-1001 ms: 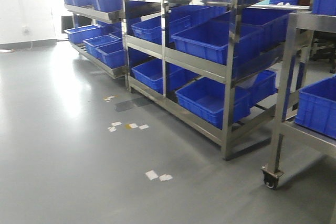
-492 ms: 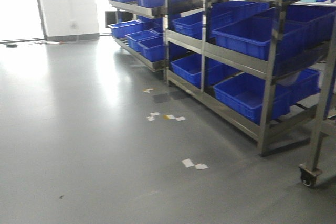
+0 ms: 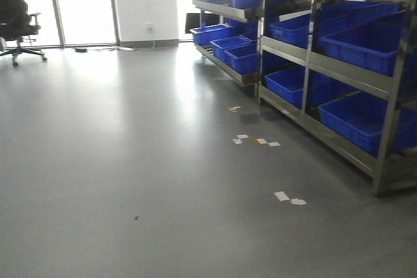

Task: Pick red cube and place on left shelf
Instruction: 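Drive the base away from the table holding the cube in the right gripper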

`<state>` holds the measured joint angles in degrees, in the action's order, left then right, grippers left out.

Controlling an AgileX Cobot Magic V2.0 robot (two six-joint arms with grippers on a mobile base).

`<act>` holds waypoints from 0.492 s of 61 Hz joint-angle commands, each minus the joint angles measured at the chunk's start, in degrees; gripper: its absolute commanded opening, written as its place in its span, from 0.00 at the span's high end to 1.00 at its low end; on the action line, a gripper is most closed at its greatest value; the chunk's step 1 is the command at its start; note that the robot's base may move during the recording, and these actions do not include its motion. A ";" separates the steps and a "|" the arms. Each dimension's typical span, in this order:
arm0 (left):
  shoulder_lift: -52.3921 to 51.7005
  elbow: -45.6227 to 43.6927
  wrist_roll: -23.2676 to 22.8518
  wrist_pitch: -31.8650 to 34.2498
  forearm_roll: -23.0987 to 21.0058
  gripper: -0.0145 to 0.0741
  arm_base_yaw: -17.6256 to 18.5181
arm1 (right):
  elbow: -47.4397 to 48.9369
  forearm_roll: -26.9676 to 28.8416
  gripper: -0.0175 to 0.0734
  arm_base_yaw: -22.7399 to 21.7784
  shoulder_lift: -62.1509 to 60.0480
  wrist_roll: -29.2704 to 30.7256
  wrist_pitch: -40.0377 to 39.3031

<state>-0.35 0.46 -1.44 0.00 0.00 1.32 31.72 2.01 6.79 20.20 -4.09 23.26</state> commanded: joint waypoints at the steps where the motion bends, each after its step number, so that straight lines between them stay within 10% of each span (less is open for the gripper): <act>1: -0.82 1.41 0.01 4.95 0.00 0.72 -0.10 | 1.70 -0.42 0.75 -0.13 0.74 0.38 -4.70; 30: -0.82 1.41 0.01 4.95 0.00 0.72 -0.10 | 1.70 -0.42 0.75 -0.13 0.74 0.38 -4.70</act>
<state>-0.35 0.46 -1.44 0.00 0.00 1.32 31.72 2.01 6.79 20.20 -4.09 23.26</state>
